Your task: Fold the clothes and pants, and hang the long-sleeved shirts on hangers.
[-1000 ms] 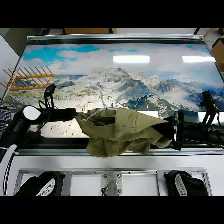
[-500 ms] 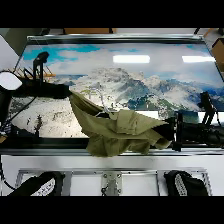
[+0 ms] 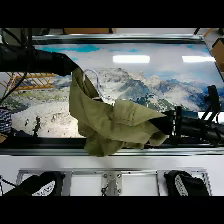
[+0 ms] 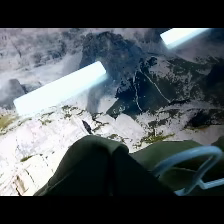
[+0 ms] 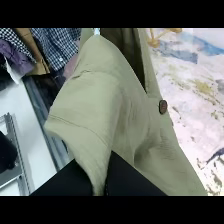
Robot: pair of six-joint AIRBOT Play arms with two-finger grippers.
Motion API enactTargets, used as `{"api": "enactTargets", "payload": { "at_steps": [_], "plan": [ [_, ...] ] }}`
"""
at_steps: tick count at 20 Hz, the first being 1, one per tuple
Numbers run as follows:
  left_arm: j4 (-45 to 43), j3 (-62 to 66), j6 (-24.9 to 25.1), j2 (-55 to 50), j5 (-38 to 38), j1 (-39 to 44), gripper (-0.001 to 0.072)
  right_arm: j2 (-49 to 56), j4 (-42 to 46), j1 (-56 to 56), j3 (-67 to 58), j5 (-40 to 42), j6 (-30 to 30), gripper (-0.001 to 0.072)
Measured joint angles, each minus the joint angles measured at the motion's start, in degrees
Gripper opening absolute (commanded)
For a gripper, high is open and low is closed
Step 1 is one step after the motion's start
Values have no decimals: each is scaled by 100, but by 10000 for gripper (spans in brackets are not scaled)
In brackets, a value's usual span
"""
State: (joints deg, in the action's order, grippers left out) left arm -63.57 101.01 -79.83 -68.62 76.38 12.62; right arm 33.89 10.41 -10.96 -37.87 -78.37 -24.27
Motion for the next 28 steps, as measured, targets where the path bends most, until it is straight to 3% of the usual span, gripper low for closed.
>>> {"api": "enactTargets", "payload": {
  "at_steps": [5, 10, 16, 17, 18, 19, 25, 28],
  "plan": [
    [-310, 387, -133, -46, 195, 308, 10, 7, -278, 573, 76, 387, 295, 5],
    [-437, 463, -199, -70, 264, 376, 11, 15, -1211, 752, 479, 516, 938, 6],
    [-450, 474, -214, -70, 299, 389, 12, 15, -1727, 791, 616, 501, 1178, 6],
    [-446, 474, -214, -70, 299, 389, 163, 13, -1764, 791, 625, 483, 1193, 6],
    [-470, 474, -210, -70, 293, 389, 406, 13, -1770, 791, 629, 457, 1196, 6],
    [-527, 476, -197, -70, 286, 387, 510, 11, -1773, 791, 632, 435, 1196, 6],
    [-389, 476, -201, -70, 293, 275, 510, 9, -1652, 789, 634, 402, 962, 6],
    [-350, 487, -216, 144, 59, -505, 510, 9, -1576, 793, 632, 393, 811, 5]
  ]
}}
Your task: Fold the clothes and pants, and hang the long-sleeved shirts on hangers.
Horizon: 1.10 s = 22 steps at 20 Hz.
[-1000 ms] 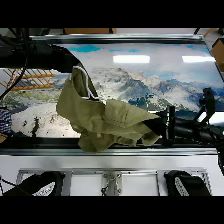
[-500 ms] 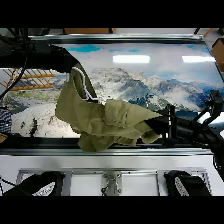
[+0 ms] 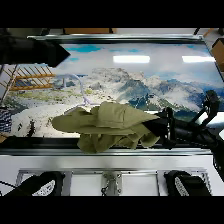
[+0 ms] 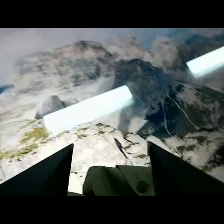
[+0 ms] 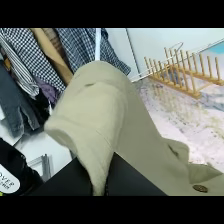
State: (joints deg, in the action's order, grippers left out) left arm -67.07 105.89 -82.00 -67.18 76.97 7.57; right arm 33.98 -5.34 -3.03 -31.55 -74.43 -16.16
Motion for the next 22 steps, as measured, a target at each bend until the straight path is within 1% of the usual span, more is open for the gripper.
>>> {"api": "enactTargets", "payload": {
  "at_steps": [5, 6, 7, 8, 9, 12, 18, 22],
  "plan": [
    [-42, 0, -2, 358, -131, -935, 507, 0, -116, -11, -2, 140, -170, 5],
    [-39, 0, -9, 417, -133, -1078, 377, 2, -201, -28, -15, 267, -186, 5],
    [-26, 0, -48, 479, -136, -1193, 188, 2, -289, -70, -48, 369, -186, 5],
    [-24, 0, -68, 525, -144, -1276, 42, 2, -378, -151, -111, 461, -179, 5],
    [-26, 0, -94, 557, -157, -1338, 11, 2, -437, -267, -192, 544, -151, 5],
    [66, -2, -111, 612, -138, -1427, 11, 2, -503, -938, -568, 807, -72, 5],
    [439, -7, -129, 566, -94, -1403, 11, -4, -444, -3276, -1528, 1078, -28, 5],
    [518, -7, -39, 396, -90, -1060, 11, -9, -210, -4555, -2065, 1827, -9, 6]
  ]
}}
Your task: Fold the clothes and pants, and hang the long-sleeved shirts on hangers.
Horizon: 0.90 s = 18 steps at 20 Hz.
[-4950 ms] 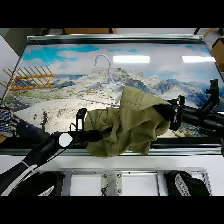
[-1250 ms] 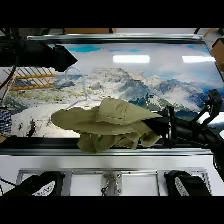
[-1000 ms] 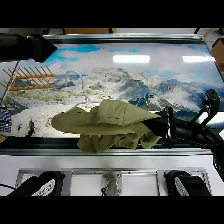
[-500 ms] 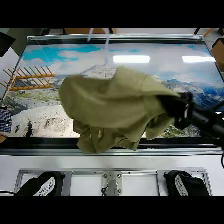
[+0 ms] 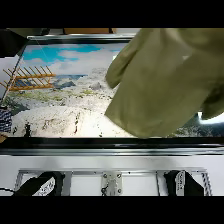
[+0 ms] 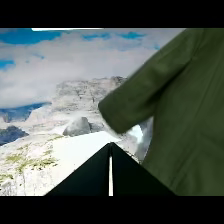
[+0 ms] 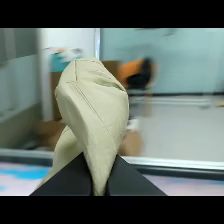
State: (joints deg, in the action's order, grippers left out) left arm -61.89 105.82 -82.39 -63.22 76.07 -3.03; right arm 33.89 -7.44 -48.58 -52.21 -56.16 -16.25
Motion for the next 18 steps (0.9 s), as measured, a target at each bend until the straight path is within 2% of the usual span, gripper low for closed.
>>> {"api": "enactTargets", "payload": {
  "at_steps": [5, 11, 14, 18],
  "plan": [
    [2, -2, 203, -352, -2, 568, 11, 0, 966, -966, -632, 1392, -2, 6],
    [2, -2, 407, -750, -20, 903, 11, 103, 1735, -1362, -1257, 3580, 0, 6],
    [0, -4, 457, -839, -20, 938, 11, 308, 1982, -1399, -1550, 4179, 0, 7],
    [2, -4, 535, -879, -15, 946, 11, 730, 2179, -1419, -2059, 4579, 0, 7]
  ]
}}
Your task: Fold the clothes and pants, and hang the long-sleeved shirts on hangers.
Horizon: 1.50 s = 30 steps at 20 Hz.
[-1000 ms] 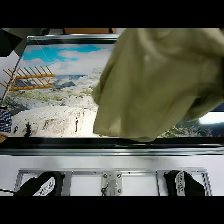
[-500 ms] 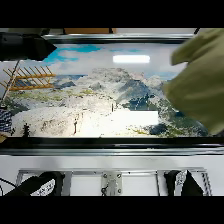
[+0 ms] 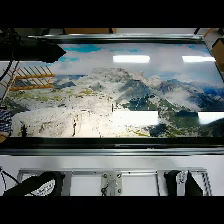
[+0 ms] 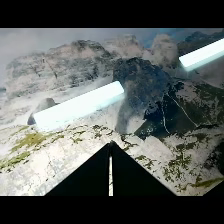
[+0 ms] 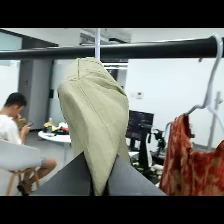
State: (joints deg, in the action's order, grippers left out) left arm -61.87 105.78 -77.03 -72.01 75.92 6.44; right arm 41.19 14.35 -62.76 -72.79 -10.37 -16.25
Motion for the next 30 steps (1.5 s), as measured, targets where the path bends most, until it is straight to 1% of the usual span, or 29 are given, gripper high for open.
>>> {"api": "enactTargets", "payload": {
  "at_steps": [6, 14, 20, 25, 28, 30],
  "plan": [
    [-2, 0, 22, -13, 15, 0, 11, 518, 81, -98, -826, 267, 0, 7],
    [-2, 0, 39, -13, 15, 0, 11, 643, 109, -831, -1045, 284, -7, 7],
    [0, 0, 37, -13, 17, 0, 11, 767, 114, -1211, -1054, -153, -4, 7],
    [11, 0, 22, -13, 20, 0, 11, 887, 114, -1467, -1054, -282, -24, 8],
    [17, 0, 22, -13, 20, 0, 10, 973, 120, -1639, -1051, -435, -164, 8],
    [17, 0, 22, -13, 20, 0, 11, 1025, 251, -1749, -1051, -684, -341, 8]
  ]
}}
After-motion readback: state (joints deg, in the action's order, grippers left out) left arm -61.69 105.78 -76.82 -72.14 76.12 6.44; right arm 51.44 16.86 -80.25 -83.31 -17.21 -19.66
